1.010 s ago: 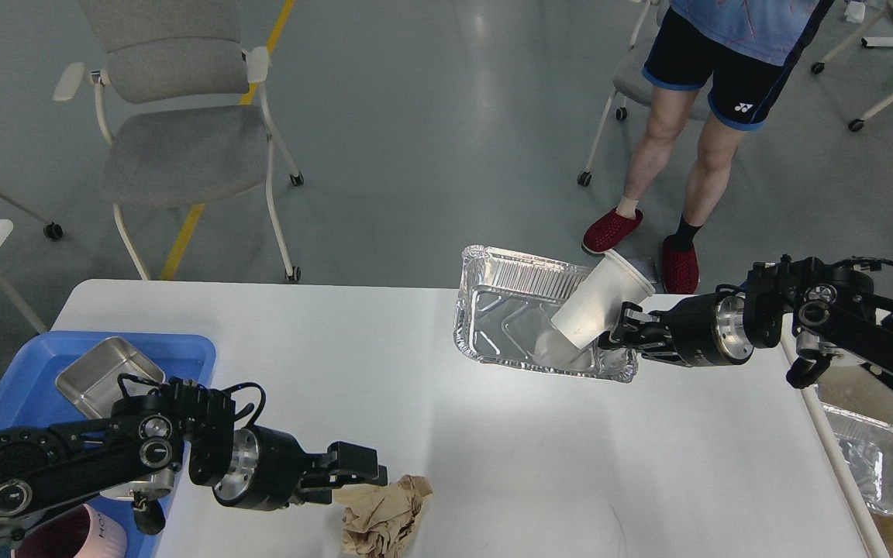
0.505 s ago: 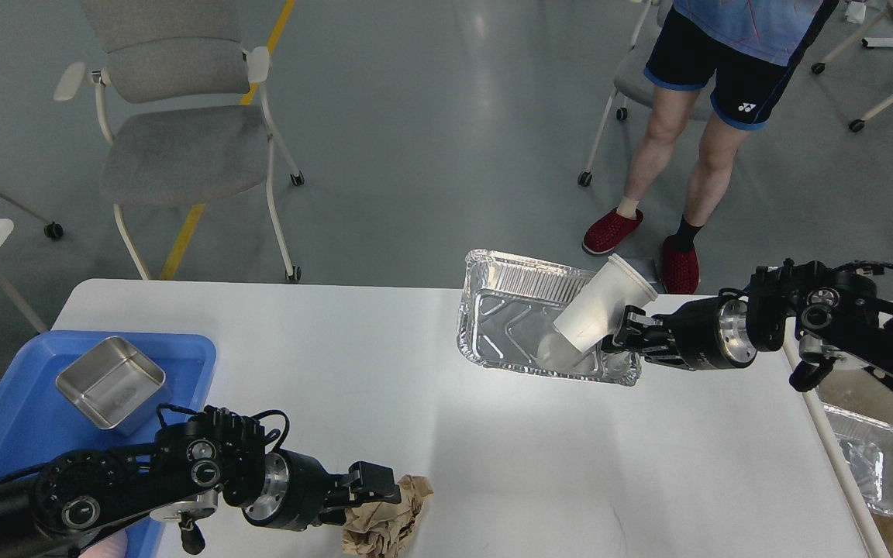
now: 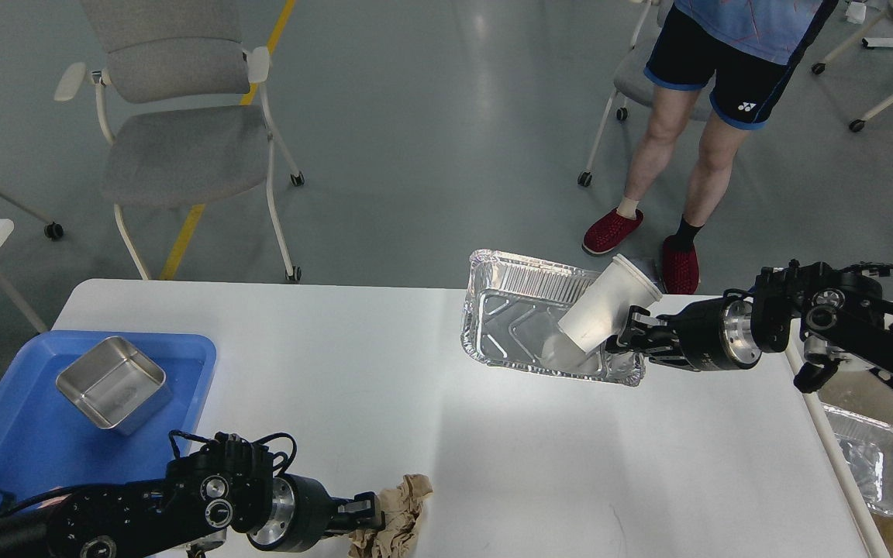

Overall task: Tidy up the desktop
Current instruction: 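Lift the beige cloth and drop it into the foil tray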

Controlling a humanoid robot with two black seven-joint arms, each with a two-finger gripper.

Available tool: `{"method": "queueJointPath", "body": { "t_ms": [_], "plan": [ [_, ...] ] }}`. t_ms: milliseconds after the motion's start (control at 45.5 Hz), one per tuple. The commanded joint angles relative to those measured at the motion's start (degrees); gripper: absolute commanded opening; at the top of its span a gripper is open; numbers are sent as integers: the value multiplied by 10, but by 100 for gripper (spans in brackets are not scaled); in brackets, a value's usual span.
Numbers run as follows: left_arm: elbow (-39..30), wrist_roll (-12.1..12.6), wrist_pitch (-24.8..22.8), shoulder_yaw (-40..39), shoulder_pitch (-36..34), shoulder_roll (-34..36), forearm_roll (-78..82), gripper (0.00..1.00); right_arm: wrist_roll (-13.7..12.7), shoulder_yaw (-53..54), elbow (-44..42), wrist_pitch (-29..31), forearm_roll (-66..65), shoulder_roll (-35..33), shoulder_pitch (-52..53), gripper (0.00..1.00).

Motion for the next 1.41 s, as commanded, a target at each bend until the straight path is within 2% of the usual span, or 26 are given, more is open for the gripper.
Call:
{"method": "queueJointPath", "body": {
  "t_ms": [0,154,263,351,549,681,900,1054,1229,1383],
  "plan": [
    [-6,0,1,-6,-8,15,2,0,0,0,0,0,0,0,-1,0],
    [-59,2,-18,-37,-50,90,-3,0,0,0,0,0,0,-1,-2,0],
    [-114,2,-59,-76,-85,168,-9,0,0,0,0,0,-1,-2,-3,0],
    [-157,2,-111,-127,-114,244,-37,0,0,0,-1,0,-1,0,-4,0],
    [-165,2,-214,-216,-153,344,-108,0,0,0,-1,0,-1,1,-3,0],
    [-165,2,-265,-287,-156,392,-146,0,0,0,-1,0,0,0,-3,0],
    [-162,-2,-342,-361,-154,471,-195,0,0,0,-1,0,0,-3,-3,0],
    [-157,2,-331,-369,-160,453,-213,0,0,0,-1,0,0,-3,-5,0],
    [-145,7,-265,-358,-194,326,-200,1,0,1,0,0,0,-3,-5,0],
    [-119,29,-224,-351,-201,171,-141,2,0,2,1,0,0,-3,-5,0]
  ]
}}
